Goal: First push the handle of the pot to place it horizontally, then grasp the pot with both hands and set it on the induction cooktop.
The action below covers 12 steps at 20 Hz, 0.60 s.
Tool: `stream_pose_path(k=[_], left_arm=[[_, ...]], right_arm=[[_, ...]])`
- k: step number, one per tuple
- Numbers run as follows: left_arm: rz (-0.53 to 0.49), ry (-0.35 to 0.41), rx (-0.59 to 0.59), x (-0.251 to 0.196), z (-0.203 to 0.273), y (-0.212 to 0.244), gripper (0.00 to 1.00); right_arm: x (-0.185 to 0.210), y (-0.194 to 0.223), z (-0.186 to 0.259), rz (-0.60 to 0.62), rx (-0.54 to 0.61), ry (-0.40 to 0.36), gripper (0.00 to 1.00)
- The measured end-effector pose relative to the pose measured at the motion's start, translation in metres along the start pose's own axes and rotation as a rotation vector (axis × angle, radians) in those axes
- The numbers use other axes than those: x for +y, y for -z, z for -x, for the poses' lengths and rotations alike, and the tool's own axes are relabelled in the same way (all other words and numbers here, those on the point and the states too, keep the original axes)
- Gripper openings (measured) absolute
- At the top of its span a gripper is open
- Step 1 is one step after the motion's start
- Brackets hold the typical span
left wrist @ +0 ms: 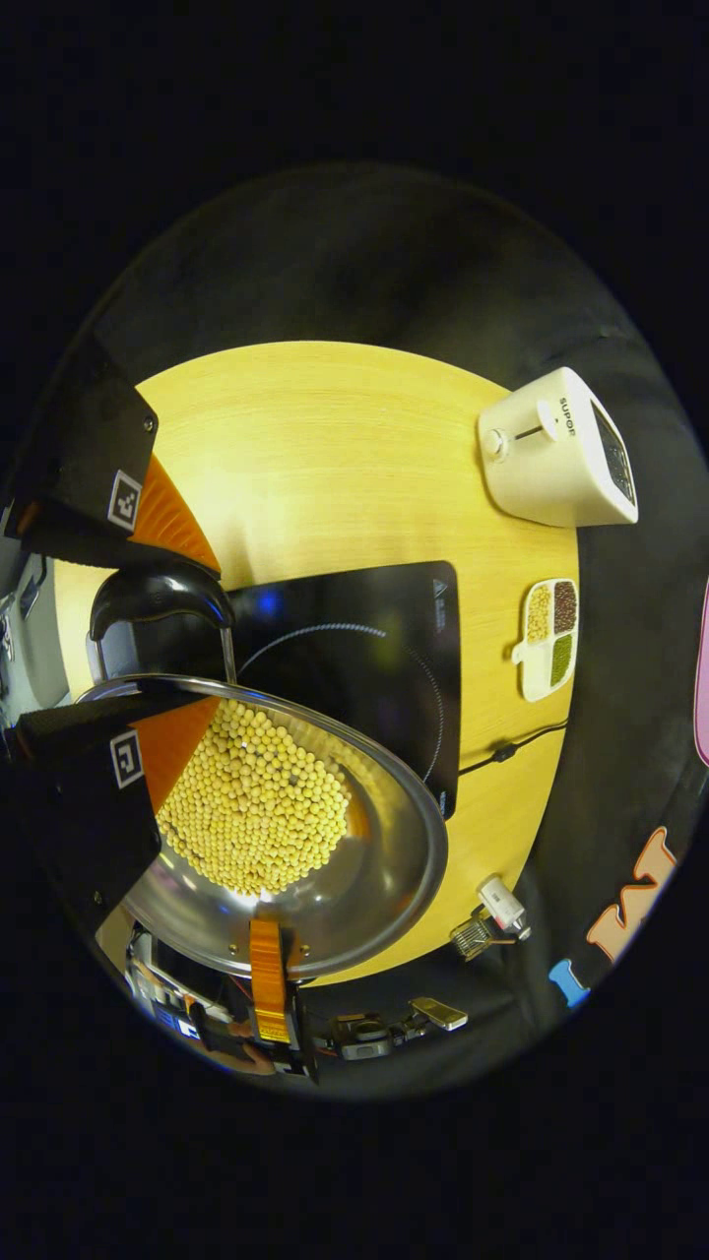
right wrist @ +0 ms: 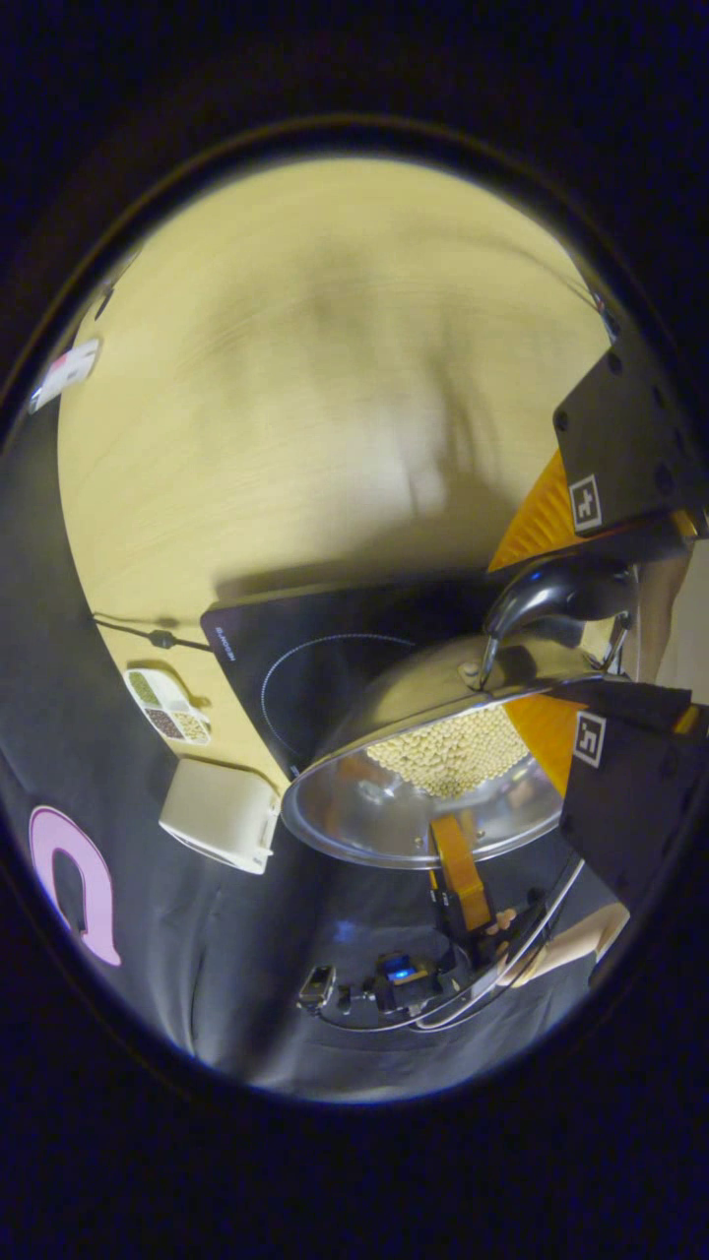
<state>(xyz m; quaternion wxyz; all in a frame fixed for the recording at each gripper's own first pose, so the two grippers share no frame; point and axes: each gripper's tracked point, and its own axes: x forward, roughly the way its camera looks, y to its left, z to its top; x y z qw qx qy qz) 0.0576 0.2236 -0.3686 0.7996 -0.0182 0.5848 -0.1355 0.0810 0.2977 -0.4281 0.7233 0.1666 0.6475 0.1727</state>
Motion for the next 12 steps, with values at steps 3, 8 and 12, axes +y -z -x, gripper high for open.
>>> stream_pose_path(k=[3, 8, 12], left_arm=[[-0.029, -0.010, -0.023, 0.013, -0.008, -0.016, 0.59], [-0.033, -0.008, -0.058, 0.021, -0.023, -0.036, 0.59], [-0.019, -0.023, -0.087, 0.026, -0.033, -0.047, 0.59]], right_arm=[[0.005, -0.015, -0.012, -0.022, -0.012, 0.015, 0.45], [0.003, -0.040, -0.023, -0.028, -0.042, 0.038, 0.51], [-0.004, -0.052, -0.032, -0.039, -0.054, 0.053, 0.51]])
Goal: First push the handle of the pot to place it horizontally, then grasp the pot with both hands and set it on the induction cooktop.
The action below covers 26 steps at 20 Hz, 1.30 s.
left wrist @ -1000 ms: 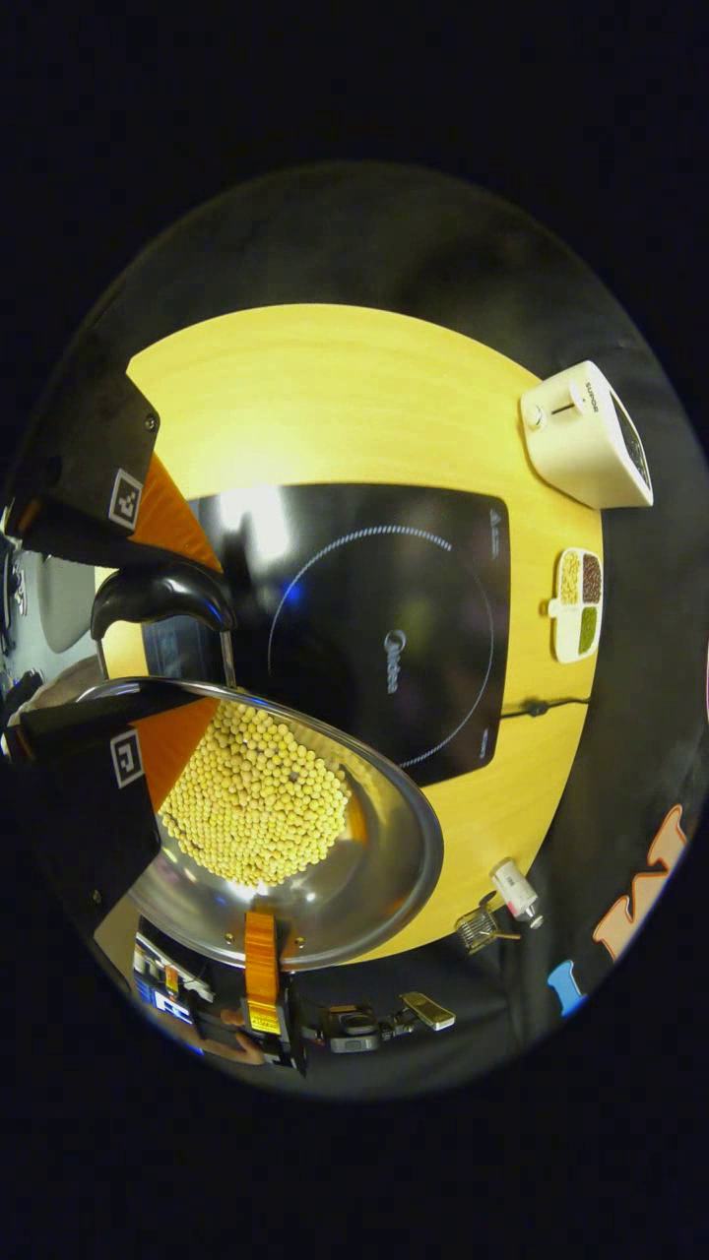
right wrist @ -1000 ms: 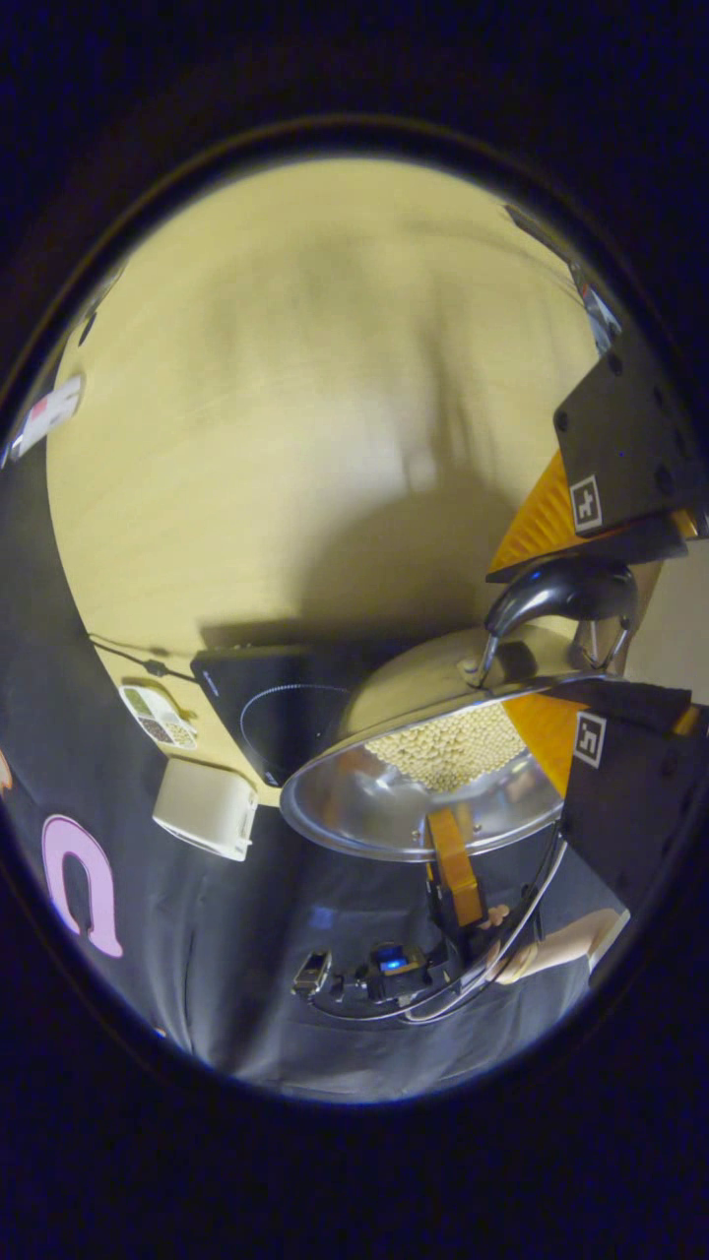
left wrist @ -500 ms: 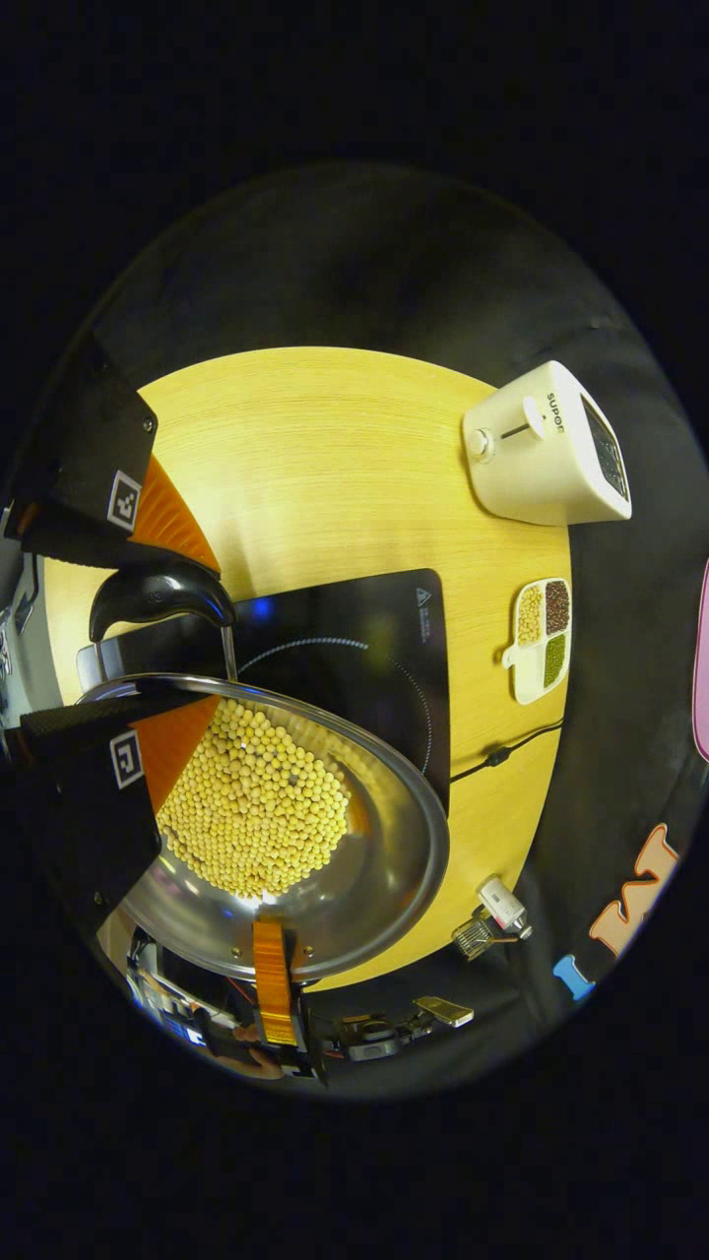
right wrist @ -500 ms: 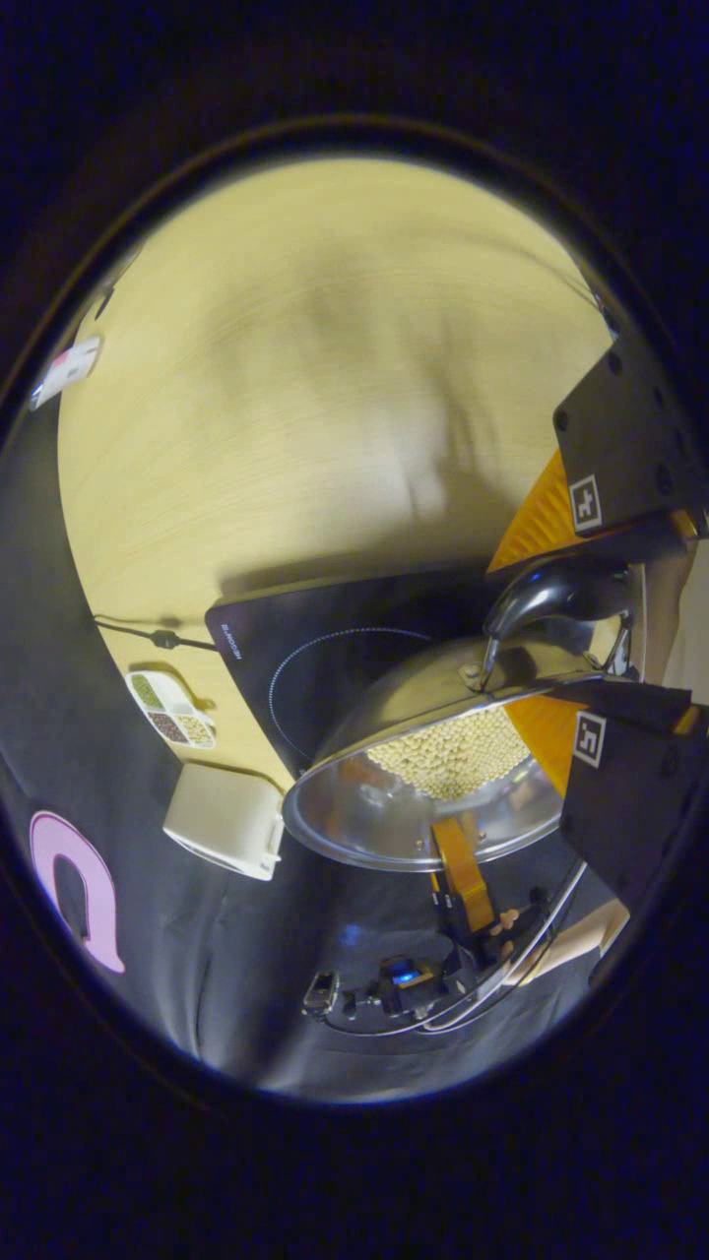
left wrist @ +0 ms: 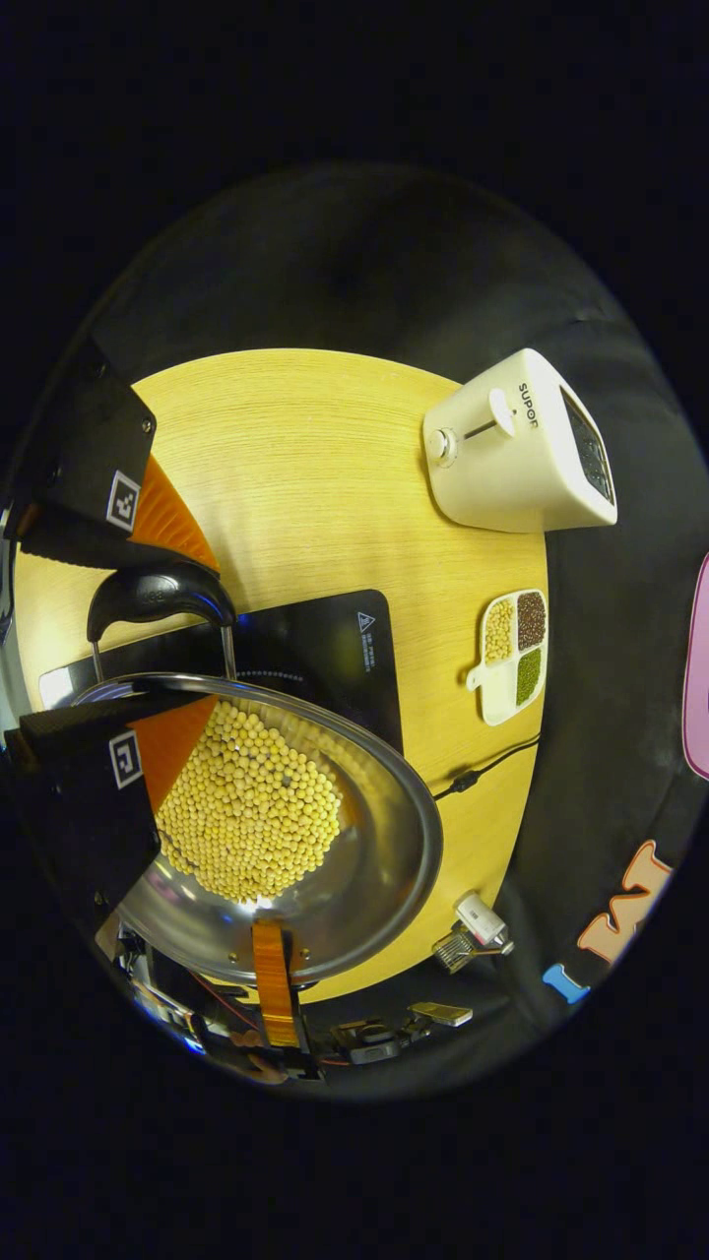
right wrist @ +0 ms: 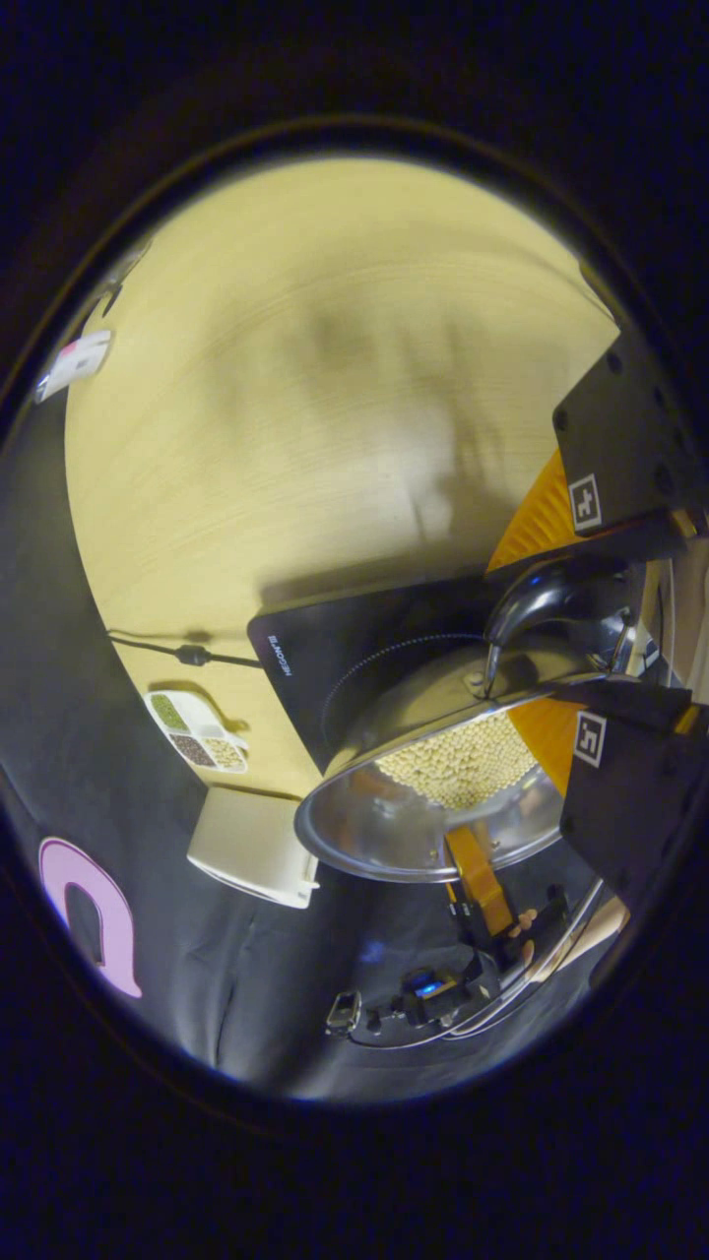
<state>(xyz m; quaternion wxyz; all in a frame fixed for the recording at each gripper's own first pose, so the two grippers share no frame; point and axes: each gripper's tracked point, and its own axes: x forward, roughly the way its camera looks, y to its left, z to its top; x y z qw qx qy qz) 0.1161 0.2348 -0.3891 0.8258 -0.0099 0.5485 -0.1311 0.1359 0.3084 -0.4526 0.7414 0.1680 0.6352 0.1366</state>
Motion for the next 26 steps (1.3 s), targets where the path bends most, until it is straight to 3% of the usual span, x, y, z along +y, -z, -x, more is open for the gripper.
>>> stream_pose_path(k=[11, 12, 15, 18, 23, 24, 25, 26], left_arm=[[-0.003, 0.001, -0.061, 0.001, -0.001, -0.005, 0.61], [-0.003, 0.004, -0.064, 0.001, -0.001, -0.005, 0.61], [0.003, 0.014, -0.081, 0.000, 0.000, -0.006, 0.63], [-0.002, 0.014, -0.109, 0.000, 0.001, -0.007, 0.61], [0.015, -0.011, -0.184, 0.002, 0.001, -0.007, 0.66], [0.017, -0.026, -0.201, 0.005, 0.001, -0.006, 0.70], [0.020, -0.038, -0.224, 0.006, 0.003, -0.004, 0.75], [0.024, -0.048, -0.256, 0.008, 0.004, -0.003, 0.88]], right_arm=[[-0.001, -0.011, -0.008, 0.012, -0.044, -0.025, 0.52], [-0.001, -0.011, -0.008, 0.012, -0.050, -0.032, 0.46], [-0.001, -0.012, -0.007, 0.016, -0.056, -0.042, 0.46], [0.000, -0.015, -0.009, 0.023, -0.086, -0.044, 0.54], [-0.003, -0.017, -0.015, 0.048, -0.144, -0.031, 0.52], [-0.006, -0.016, -0.014, 0.067, -0.161, -0.020, 0.59], [-0.008, -0.017, -0.010, 0.082, -0.187, -0.021, 0.77], [-0.009, -0.020, -0.007, 0.089, -0.215, -0.013, 0.95]])
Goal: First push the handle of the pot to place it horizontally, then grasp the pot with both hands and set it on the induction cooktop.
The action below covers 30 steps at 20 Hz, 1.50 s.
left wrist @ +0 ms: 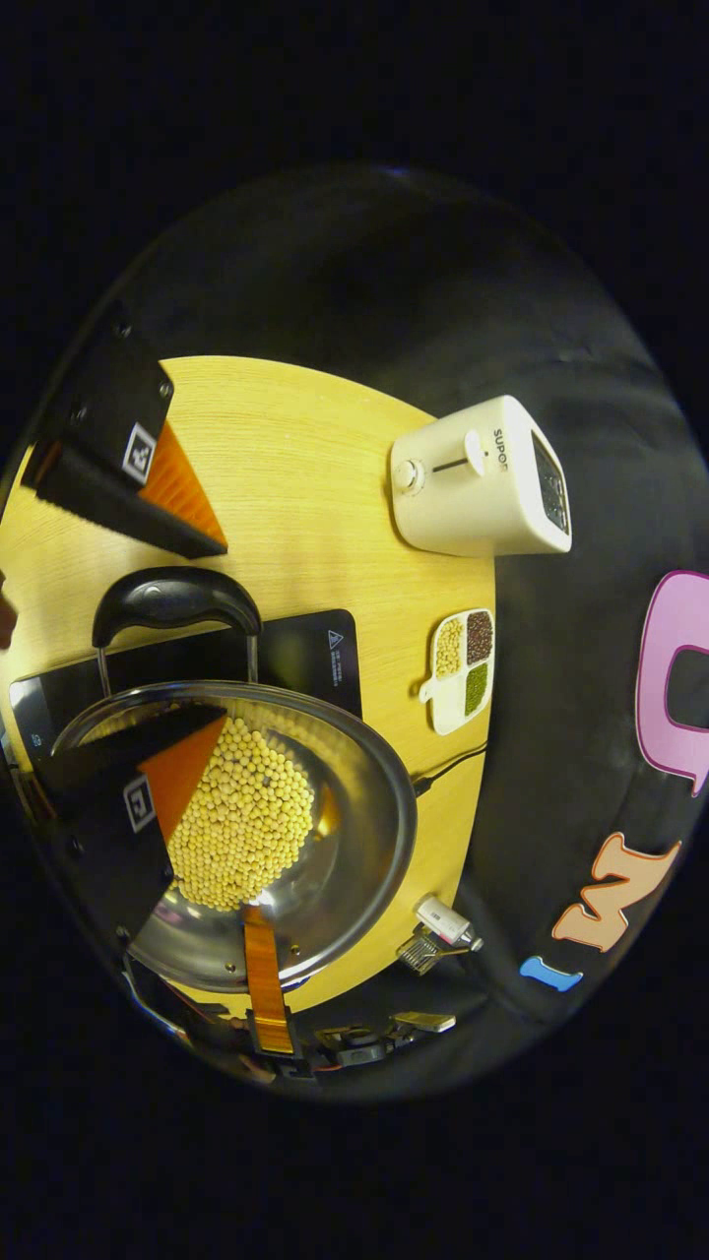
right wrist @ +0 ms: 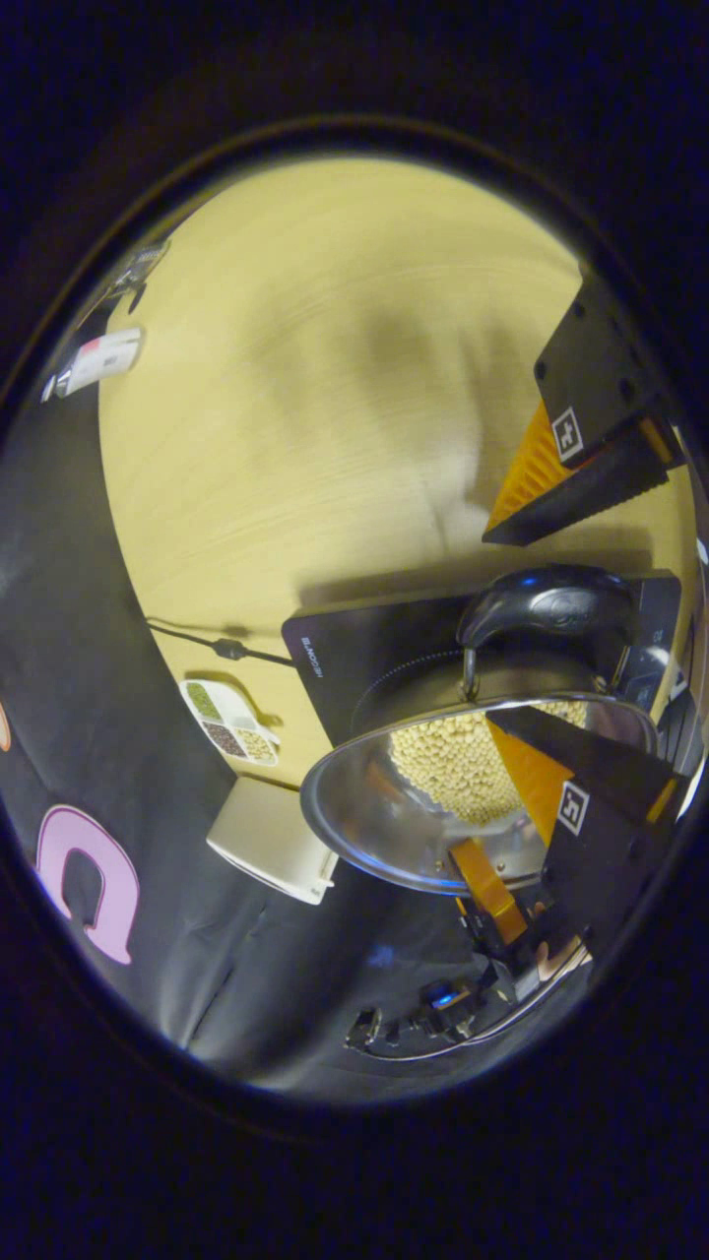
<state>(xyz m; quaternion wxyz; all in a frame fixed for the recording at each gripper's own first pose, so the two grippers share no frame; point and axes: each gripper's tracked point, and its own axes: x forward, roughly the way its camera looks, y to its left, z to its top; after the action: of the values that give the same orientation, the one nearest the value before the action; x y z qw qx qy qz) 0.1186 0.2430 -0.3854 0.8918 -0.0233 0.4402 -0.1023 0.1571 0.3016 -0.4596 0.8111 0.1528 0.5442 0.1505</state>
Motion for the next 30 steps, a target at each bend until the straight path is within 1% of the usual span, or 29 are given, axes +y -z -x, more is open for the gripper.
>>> stream_pose_path(k=[1, 2, 4, 5, 11, 14, 15, 16, 17, 19, 22, 23, 24, 25, 26, 28, 30], left_arm=[[0.014, -0.003, -0.032, -0.001, 0.006, -0.003, 1.00], [0.033, -0.012, -0.065, 0.001, 0.013, -0.006, 1.00], [0.063, -0.047, -0.128, 0.006, 0.025, -0.012, 0.98], [0.070, -0.068, -0.158, 0.009, 0.033, -0.015, 0.98], [0.111, -0.185, -0.274, 0.010, 0.084, -0.020, 0.98], [0.141, -0.240, -0.339, -0.001, 0.110, -0.027, 0.98], [0.153, -0.238, -0.361, -0.010, 0.117, -0.030, 0.97], [0.154, -0.245, -0.384, -0.017, 0.123, -0.035, 0.98], [0.135, -0.271, -0.403, -0.021, 0.130, -0.039, 0.98], [0.076, -0.321, -0.464, -0.032, 0.145, -0.059, 0.98], [0.023, -0.318, -0.543, -0.078, 0.168, -0.089, 0.97], [0.016, -0.310, -0.567, -0.096, 0.176, -0.098, 0.99], [0.010, -0.303, -0.592, -0.117, 0.182, -0.107, 0.97], [0.002, -0.301, -0.622, -0.138, 0.189, -0.117, 0.97], [-0.002, -0.305, -0.657, -0.156, 0.199, -0.127, 0.97], [-0.020, -0.327, -0.719, -0.194, 0.214, -0.140, 0.96], [-0.043, -0.350, -0.767, -0.231, 0.226, -0.146, 0.96]], right_arm=[[-0.001, -0.005, 0.003, 0.001, -0.036, 0.003, 1.00], [-0.001, -0.009, 0.013, 0.000, -0.074, 0.004, 0.92], [0.000, -0.018, 0.032, 0.005, -0.144, 0.005, 0.93], [0.001, -0.023, 0.042, 0.006, -0.177, 0.006, 1.00], [-0.014, -0.040, 0.097, 0.012, -0.333, 0.078, 0.99], [-0.009, -0.053, 0.128, 0.020, -0.416, 0.084, 1.00], [-0.009, -0.059, 0.139, 0.029, -0.447, 0.089, 0.99], [-0.009, -0.063, 0.152, 0.045, -0.478, 0.098, 0.99], [-0.008, -0.070, 0.164, 0.063, -0.507, 0.104, 0.99], [-0.005, -0.080, 0.190, 0.098, -0.561, 0.101, 0.99], [-0.005, -0.092, 0.225, 0.112, -0.623, 0.082, 0.99], [-0.008, -0.097, 0.237, 0.113, -0.645, 0.070, 0.99], [-0.013, -0.102, 0.253, 0.121, -0.671, 0.065, 0.99], [-0.020, -0.108, 0.268, 0.138, -0.695, 0.066, 0.99], [-0.027, -0.112, 0.285, 0.160, -0.719, 0.073, 0.92], [-0.045, -0.122, 0.322, 0.202, -0.761, 0.086, 0.92], [-0.056, -0.136, 0.363, 0.249, -0.820, 0.079, 0.92]])
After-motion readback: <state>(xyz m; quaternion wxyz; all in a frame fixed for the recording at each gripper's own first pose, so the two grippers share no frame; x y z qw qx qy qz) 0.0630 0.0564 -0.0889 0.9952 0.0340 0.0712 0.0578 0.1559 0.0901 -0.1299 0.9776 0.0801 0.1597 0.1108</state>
